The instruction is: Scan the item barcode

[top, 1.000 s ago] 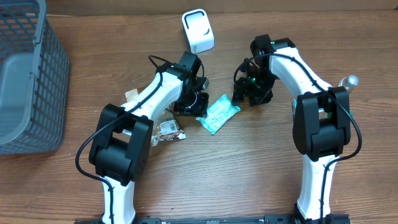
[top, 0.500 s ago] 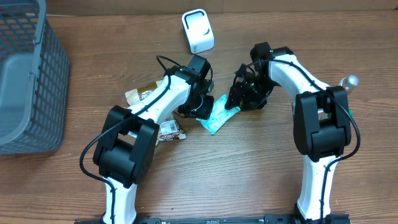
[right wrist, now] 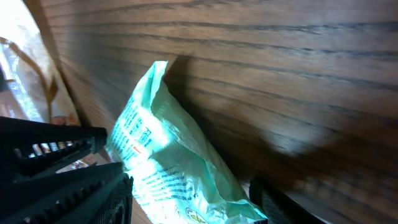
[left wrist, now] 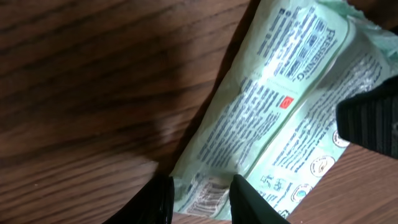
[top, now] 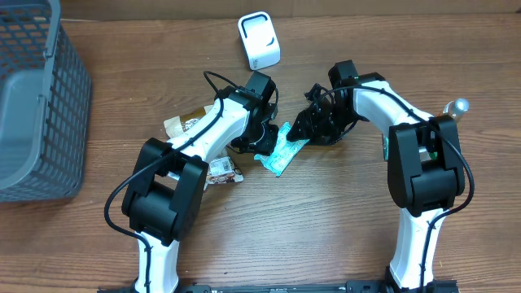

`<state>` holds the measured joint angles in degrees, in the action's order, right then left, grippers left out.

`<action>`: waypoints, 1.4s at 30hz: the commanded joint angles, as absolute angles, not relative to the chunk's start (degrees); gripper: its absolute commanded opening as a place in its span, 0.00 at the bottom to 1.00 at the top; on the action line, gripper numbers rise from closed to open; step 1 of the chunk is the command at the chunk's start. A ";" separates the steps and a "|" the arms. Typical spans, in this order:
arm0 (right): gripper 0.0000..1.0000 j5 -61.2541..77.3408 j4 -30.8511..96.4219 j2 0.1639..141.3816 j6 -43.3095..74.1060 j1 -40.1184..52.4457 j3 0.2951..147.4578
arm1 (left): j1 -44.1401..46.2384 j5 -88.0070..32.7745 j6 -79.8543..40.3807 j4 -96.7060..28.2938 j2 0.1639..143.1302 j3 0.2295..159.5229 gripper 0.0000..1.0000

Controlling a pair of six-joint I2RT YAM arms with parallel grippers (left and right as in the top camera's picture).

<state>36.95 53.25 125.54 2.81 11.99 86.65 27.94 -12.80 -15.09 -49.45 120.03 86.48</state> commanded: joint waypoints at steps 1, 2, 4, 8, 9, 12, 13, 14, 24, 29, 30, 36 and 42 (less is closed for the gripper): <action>0.57 33.30 52.71 128.05 3.42 12.16 83.85 | 28.21 -11.40 -15.92 -48.36 120.66 84.66 0.33; 0.57 33.82 52.71 128.05 3.42 12.12 83.85 | 28.21 -11.42 -15.94 -47.75 120.66 84.01 0.33; 0.57 35.51 52.71 128.05 3.42 11.75 83.83 | 28.21 -11.42 -16.88 -46.65 120.66 82.56 0.33; 0.56 38.72 52.16 128.05 4.60 10.81 83.83 | 28.14 -11.66 -17.21 -45.15 120.66 80.58 0.32; 0.56 38.74 51.83 128.05 5.02 10.74 83.83 | 28.14 -11.68 -17.21 -45.01 120.66 80.58 0.31; 0.54 38.68 50.54 128.05 7.35 10.74 83.83 | 28.12 -13.30 -17.15 -45.01 120.66 80.58 0.30; 0.53 38.72 50.04 128.05 8.10 10.74 83.81 | 28.10 -13.80 -17.15 -45.10 120.66 80.58 0.30; 0.53 38.72 49.41 128.05 9.13 10.76 83.66 | 28.10 -14.06 -17.15 -45.15 120.66 80.58 0.29; 0.49 45.69 41.39 128.05 11.99 12.05 80.58 | 28.10 -14.85 -17.15 -45.15 120.66 80.58 0.28; 0.38 48.29 41.19 128.05 11.92 13.41 80.58 | 28.10 -14.85 -16.91 -45.15 120.66 80.58 0.28; 0.36 48.29 41.19 128.05 11.75 13.63 80.58 | 28.10 -14.85 -16.91 -45.15 120.66 80.58 0.28; 0.35 48.56 40.23 128.05 11.77 15.05 80.58 | 28.10 -14.85 -16.91 -45.12 120.66 80.58 0.28; 0.35 50.70 41.52 128.05 11.84 14.46 80.58 | 28.10 -14.83 -16.93 -45.12 120.66 80.58 0.29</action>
